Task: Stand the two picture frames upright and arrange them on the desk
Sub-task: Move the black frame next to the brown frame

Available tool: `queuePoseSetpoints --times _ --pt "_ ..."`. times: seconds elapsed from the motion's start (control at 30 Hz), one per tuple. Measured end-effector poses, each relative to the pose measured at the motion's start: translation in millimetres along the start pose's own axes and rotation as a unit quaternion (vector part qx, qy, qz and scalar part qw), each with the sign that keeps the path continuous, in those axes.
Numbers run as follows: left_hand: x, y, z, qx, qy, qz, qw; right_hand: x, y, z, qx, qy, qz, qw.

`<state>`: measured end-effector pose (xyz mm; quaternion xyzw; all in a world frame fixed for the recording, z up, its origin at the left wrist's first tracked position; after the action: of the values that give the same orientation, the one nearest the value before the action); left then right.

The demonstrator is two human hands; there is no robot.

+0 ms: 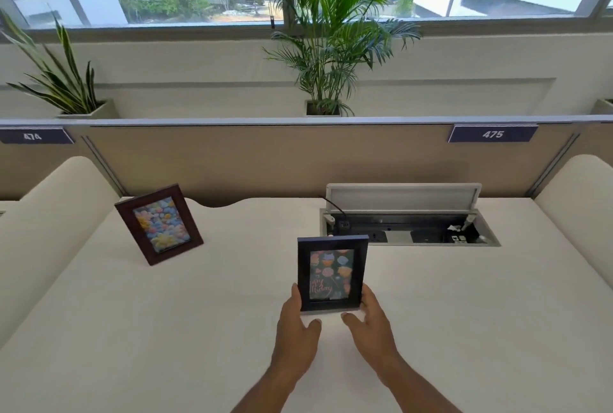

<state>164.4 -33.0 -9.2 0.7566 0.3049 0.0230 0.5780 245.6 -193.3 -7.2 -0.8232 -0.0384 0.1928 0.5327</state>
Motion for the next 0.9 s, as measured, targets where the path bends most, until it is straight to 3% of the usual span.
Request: queuePoseSetpoints --times 0.5,0.9 --pt "96.7 0.7 -116.3 -0.067 0.127 0.007 0.990 89.6 -99.2 123.0 -0.045 -0.093 -0.058 0.993" --pt "168.7 -13.4 -174.6 -0.084 0.184 -0.008 0.979 154.4 -149.1 196.7 -0.060 -0.144 -0.107 0.982"
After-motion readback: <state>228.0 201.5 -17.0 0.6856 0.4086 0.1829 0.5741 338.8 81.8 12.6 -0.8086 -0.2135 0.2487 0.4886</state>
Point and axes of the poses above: each hand's wrist, its own x-axis towards the middle knuckle, its own z-axis out of the palm, y = z × x, the point moved 7 cm from there along x, towards the middle knuckle, and after that the axes turned 4 degrees about -x, right-handed, at the moved point
